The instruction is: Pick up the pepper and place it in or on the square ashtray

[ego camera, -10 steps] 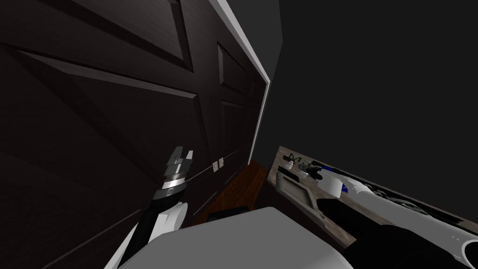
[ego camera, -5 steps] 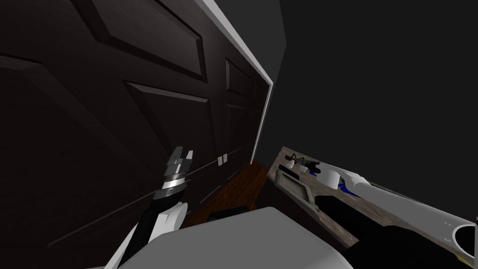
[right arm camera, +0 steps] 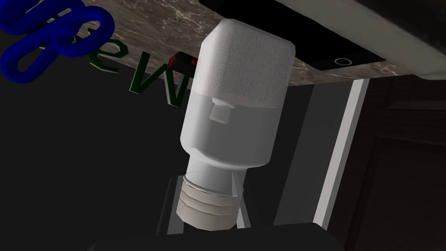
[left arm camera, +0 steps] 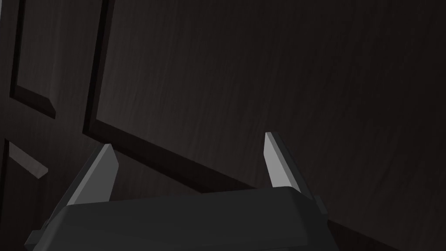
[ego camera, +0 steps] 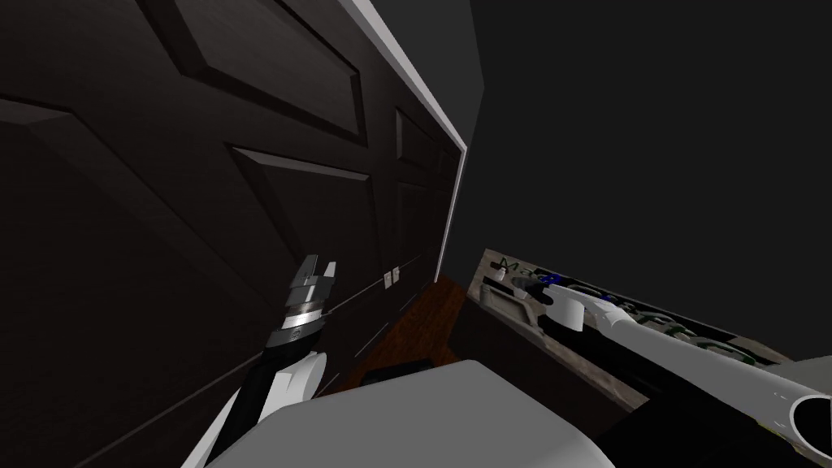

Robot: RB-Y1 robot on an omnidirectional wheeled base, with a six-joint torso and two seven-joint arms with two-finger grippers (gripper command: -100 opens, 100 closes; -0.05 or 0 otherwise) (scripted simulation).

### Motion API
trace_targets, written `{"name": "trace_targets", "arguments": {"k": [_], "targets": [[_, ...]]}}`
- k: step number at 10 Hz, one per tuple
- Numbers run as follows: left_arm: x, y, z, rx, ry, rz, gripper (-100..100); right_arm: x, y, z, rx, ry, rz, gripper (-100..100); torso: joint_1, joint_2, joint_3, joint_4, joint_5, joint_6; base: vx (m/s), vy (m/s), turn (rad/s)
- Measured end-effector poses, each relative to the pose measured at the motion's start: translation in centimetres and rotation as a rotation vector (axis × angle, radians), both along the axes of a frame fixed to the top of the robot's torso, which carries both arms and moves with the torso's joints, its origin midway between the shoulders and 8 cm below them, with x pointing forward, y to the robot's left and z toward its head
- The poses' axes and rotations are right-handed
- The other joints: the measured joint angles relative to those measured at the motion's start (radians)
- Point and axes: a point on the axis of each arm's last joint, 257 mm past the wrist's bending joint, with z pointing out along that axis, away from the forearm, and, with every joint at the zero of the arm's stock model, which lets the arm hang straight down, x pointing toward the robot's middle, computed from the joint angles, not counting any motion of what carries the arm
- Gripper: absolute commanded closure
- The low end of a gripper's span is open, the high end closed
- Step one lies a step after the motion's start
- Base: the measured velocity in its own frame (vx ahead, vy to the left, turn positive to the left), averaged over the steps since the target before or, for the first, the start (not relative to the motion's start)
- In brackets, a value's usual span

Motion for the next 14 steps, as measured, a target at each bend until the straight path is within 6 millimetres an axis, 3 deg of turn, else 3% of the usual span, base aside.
{"name": "trace_targets", "arguments": {"k": [4,5,9,10,11,14], "targets": [[0.0,0.0,0.0,0.000,0.000,0.000,0,2.1,3.7,-1.0,0.014,0.002,0.107,100,-0.001,0.000,0.000,0.001,0.001,-0.001,-0.041,0.183,-0.158],[0.0,0.0,0.0,0.000,0.000,0.000,0,2.0,3.9,-1.2,0.018,0.004,0.110,-100,-0.007,-0.002,-0.001,0.001,0.001,-0.002,-0.006,0.021,0.003],[0.0,0.0,0.0,0.000,0.000,0.000,0,2.1,4.0,-1.2,0.018,0.004,0.111,-100,-0.018,-0.006,-0.003,0.000,-0.003,-0.002,-0.001,0.002,0.000],[0.0,0.0,0.0,0.000,0.000,0.000,0,2.1,4.0,-1.2,0.018,0.004,0.111,0,-0.018,-0.006,-0.003,0.000,-0.003,-0.002,0.000,0.000,0.000],[0.0,0.0,0.0,0.000,0.000,0.000,0,2.1,4.0,-1.2,0.018,0.004,0.111,-100,-0.018,-0.006,-0.003,0.000,-0.003,-0.002,0.010,0.020,-0.057],[0.0,0.0,0.0,0.000,0.000,0.000,0,2.5,3.2,1.0,0.009,0.004,0.124,-100,-0.015,-0.007,-0.004,-0.001,-0.002,-0.002,0.018,0.047,-0.041]]}}
